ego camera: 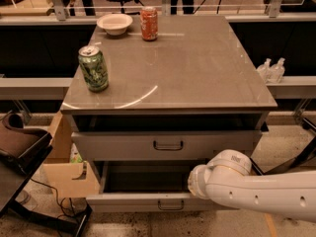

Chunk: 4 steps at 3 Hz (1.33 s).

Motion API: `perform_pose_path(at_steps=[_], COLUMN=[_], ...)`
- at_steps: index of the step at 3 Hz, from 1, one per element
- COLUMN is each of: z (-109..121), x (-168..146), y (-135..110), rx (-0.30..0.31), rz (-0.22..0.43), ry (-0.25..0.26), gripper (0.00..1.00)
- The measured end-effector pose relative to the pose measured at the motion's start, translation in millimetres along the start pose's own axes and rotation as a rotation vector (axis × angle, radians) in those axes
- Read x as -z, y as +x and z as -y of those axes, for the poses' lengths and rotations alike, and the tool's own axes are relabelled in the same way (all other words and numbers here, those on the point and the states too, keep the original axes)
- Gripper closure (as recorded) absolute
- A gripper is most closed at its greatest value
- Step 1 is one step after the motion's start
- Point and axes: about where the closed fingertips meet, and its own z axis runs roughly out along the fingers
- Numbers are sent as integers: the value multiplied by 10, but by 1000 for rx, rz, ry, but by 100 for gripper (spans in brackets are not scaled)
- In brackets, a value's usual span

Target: Open middle drawer

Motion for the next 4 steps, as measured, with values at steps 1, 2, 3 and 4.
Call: perform_pose_path(at_steps=[1, 2, 3, 4], z=[99, 172, 172, 75], x=[-267, -547, -782, -992], y=[90, 231, 322, 431], rx=[-6, -31, -55, -93], rz=[4, -3, -4, 3], ry=[-10, -24, -46, -71], gripper=[100, 100, 100, 100])
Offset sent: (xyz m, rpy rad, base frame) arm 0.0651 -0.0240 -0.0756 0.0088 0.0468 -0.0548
